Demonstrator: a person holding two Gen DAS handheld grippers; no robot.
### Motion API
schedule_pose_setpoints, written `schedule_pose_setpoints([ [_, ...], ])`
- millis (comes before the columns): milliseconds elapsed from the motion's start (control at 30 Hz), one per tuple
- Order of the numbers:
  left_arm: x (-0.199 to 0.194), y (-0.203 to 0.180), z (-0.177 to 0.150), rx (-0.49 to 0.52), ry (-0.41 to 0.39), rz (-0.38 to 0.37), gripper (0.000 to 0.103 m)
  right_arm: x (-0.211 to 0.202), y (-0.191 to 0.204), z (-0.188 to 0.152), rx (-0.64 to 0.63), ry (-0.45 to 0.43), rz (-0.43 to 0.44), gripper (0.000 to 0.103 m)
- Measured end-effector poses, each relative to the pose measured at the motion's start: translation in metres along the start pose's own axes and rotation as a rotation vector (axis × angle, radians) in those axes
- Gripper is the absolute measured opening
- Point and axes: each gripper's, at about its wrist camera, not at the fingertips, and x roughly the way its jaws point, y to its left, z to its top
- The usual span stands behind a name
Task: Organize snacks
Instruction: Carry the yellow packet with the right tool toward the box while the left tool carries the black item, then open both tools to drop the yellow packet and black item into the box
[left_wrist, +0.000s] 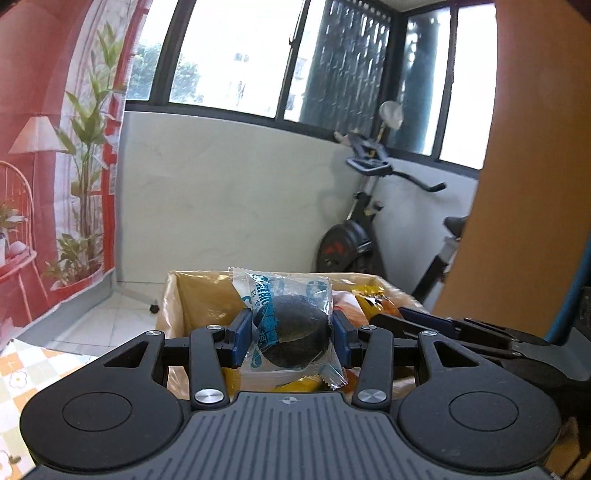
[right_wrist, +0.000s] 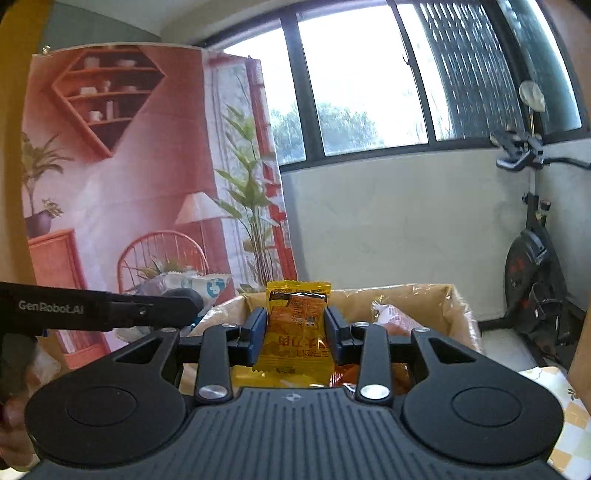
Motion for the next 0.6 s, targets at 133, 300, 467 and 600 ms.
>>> schedule_pose_setpoints([
  [133,0.019,0.008,0.002,-0.003,0.033,0.021,0.047,0.024,-0.007,-0.001,0.027,0.047,-0.005,0.037],
  [300,0.02,0.016,-0.006,0.003,0.064,0.025,0.05,0.039,-0.012,-0.007,0.034,0.092,-0.01,0.037],
  [467,0.015,0.029,-0.007,-0.03,0.076,0.022,0.063,0.041,-0.011,-0.01,0.032,0.102,-0.031,0.04],
  [600,0.002,0.032,-0.004,-0.026,0.065,0.046,0.064,0.033,-0.009,-0.01,0.03,0.09,-0.045,0.05],
])
